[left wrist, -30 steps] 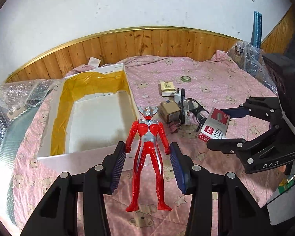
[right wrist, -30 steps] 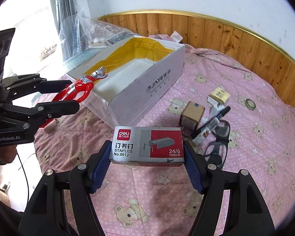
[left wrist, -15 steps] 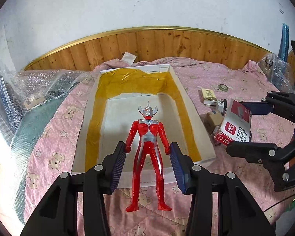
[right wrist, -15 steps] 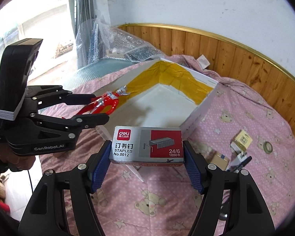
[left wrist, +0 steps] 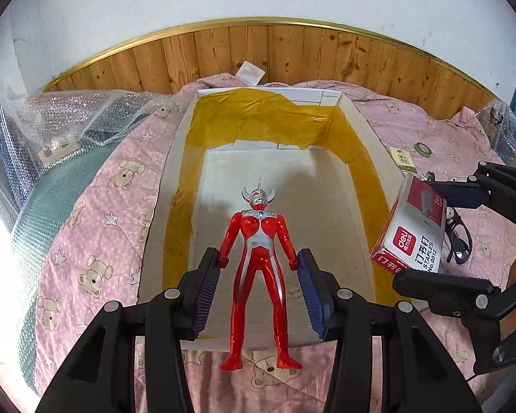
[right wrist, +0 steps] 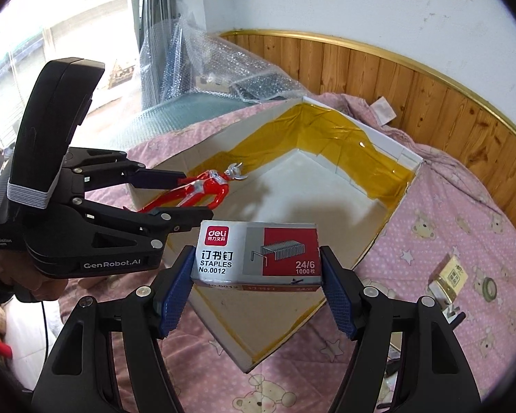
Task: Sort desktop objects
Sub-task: 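Carry the figure and staples box into the white cardboard box and open both tools, then move the left tool to the pink binder clip while the right tool approaches the black glasses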
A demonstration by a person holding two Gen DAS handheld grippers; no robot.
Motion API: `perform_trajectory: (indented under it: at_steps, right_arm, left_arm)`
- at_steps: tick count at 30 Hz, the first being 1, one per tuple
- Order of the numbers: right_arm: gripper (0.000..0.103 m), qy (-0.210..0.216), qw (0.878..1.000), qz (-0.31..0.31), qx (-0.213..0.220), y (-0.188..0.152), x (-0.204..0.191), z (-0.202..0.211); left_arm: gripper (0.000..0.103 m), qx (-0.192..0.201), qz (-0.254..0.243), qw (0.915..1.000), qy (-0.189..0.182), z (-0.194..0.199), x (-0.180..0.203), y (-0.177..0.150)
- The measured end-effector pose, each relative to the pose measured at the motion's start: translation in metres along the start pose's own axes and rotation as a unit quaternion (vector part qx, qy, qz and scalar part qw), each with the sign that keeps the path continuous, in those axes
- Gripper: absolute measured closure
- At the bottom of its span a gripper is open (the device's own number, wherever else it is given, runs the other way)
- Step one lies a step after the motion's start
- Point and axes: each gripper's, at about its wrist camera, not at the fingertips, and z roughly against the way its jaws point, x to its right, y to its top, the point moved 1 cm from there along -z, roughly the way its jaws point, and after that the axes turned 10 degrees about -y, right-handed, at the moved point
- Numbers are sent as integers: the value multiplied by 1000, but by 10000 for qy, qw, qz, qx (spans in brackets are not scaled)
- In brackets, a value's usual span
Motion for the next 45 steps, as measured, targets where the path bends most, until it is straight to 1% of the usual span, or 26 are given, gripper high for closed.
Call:
perform_trajectory:
  at_steps: [3,5,7,9,13,14,15,16,17,18,20,23,25,30,33,35,36,39,45]
  right_arm:
    - [30,-54,10000,3,-53,-1,3,-11]
    - [30,-35,9999,-32,-157,-2,6,-20]
    - [30,24,9996,-155,-222,-3,12,-27]
    - [29,153,9994,-271,-179,-4,17,-27]
    - [29,195,9992,-331,-136,-3,18,-24]
    - [29,203,9991,-345,-114,-2,18,-23]
    - [27,197,9992,-344,-94,-2,17,-22]
    - [25,170,9993,-309,-104,-2,15,-22]
    - [25,132,9995,-249,-132,-2,13,-24]
    - [25,94,9996,-188,-160,-2,11,-25]
    - [25,78,9997,-156,-167,-3,9,-26]
    - [25,126,9994,-316,-82,-5,13,-22]
    - [25,128,9991,-409,-72,-7,16,-20]
    - [25,296,9966,-749,175,-21,23,15]
    - [25,318,9948,-921,282,-36,26,37]
    - [25,282,9947,-958,256,-46,25,45]
    - [25,254,9948,-962,236,-50,25,47]
    - [25,193,9947,-991,196,-62,25,51]
    - [25,290,9948,-965,138,-77,26,53]
  left_arm:
    - [54,-166,-5,9998,-79,-14,-2,0]
    - [53,-198,9,9998,0,-23,-4,0]
    - [45,-199,158,9997,41,-29,-10,1]
    - [45,-166,309,9993,-118,-30,-14,1]
    - [40,-72,375,9988,-318,-27,-15,3]
    - [38,-64,380,9987,-334,-27,-14,3]
    - [32,-59,360,9987,-343,-26,-13,3]
    - [28,-36,342,9990,-297,-25,-12,3]
    - [27,14,329,9993,-174,-23,-12,3]
    - [27,59,322,9994,-91,-22,-12,3]
    - [26,104,357,9993,-91,-18,-14,2]
    - [26,171,391,9990,-107,-10,-17,-1]
    - [26,263,302,9991,-133,-1,-9,-5]
    - [26,492,82,9986,-197,23,11,-15]
    - [25,630,-51,9977,-235,37,23,-21]
    - [25,722,-139,9970,-261,46,30,-25]
    - [25,731,-183,9968,-284,48,35,-27]
    - [25,591,-293,9971,-374,42,52,-32]
    - [25,374,-303,9982,-347,27,71,-44]
